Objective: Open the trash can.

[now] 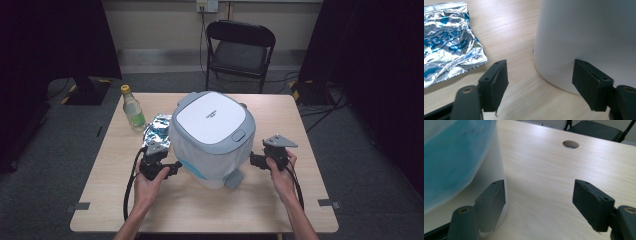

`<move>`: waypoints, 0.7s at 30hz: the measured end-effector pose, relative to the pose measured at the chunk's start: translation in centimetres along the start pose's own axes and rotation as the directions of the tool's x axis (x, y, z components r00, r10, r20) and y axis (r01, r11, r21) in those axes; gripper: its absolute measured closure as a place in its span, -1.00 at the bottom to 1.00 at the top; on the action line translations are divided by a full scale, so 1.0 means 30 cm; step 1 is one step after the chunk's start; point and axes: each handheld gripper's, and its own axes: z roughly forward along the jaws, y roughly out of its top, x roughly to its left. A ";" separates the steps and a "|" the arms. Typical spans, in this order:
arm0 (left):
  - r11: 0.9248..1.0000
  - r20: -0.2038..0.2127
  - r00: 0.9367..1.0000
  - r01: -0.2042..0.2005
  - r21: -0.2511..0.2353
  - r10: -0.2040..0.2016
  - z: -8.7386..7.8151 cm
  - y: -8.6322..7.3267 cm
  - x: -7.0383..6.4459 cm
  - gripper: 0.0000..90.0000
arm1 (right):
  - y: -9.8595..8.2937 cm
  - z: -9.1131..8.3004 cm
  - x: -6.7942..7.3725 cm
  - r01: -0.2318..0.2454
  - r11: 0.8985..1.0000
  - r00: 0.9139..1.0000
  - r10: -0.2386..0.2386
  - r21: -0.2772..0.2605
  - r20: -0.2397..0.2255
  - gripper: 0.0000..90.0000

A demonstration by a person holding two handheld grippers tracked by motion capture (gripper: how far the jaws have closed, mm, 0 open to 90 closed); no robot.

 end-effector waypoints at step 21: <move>1.000 -0.030 0.999 0.014 -0.027 -0.014 0.010 0.007 0.098 -0.23 | 0.017 -0.022 0.105 0.050 0.999 0.990 -0.049 0.004 -0.136 -0.17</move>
